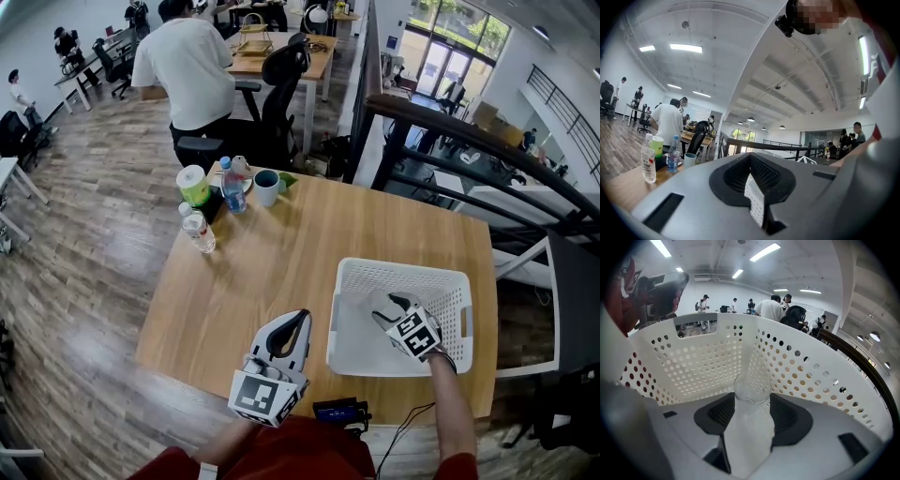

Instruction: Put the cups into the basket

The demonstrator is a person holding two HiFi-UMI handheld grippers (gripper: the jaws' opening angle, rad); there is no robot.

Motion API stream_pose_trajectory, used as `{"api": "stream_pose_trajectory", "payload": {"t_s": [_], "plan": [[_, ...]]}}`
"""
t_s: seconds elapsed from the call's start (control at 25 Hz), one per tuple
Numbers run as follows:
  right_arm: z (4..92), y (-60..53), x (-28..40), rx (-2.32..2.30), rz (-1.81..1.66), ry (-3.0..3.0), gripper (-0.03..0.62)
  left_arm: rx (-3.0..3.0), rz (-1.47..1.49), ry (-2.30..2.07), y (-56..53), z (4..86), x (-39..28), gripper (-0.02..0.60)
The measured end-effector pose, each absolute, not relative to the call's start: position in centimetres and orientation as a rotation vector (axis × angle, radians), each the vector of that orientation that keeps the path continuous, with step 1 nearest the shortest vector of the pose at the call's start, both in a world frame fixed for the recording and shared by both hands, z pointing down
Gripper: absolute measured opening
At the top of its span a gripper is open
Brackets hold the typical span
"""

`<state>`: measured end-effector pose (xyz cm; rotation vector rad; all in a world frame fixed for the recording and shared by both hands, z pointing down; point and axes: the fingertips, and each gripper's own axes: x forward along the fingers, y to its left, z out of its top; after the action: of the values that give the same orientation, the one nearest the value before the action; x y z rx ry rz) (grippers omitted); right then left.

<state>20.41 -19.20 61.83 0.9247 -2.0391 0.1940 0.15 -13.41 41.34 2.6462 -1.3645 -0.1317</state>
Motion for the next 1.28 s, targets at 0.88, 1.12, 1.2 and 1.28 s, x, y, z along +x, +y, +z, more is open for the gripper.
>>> {"api": "stream_pose_trajectory", "payload": {"t_s": [0.88,1.12,1.2,1.28], "plan": [[61.0,-19.3,21.3,0.946,0.197,-2.035,0.253,2.635,-0.121,-1.371,-13.4,41.8,0.0,0.006],[59.9,-19.0,21.1,0.952,0.175,-2.039,0.253,2.635,-0.116,-1.378,-13.4,41.8,-0.4,0.006],[59.8,-19.0,21.0,0.955,0.171,-2.045,0.253,2.633,-0.114,-1.379,-13.4,41.9,-0.4,0.006],[59.7,-19.1,21.1,0.962,0.166,-2.05,0.253,2.634,-0.111,-1.376,-13.4,42.0,-0.3,0.006]]}}
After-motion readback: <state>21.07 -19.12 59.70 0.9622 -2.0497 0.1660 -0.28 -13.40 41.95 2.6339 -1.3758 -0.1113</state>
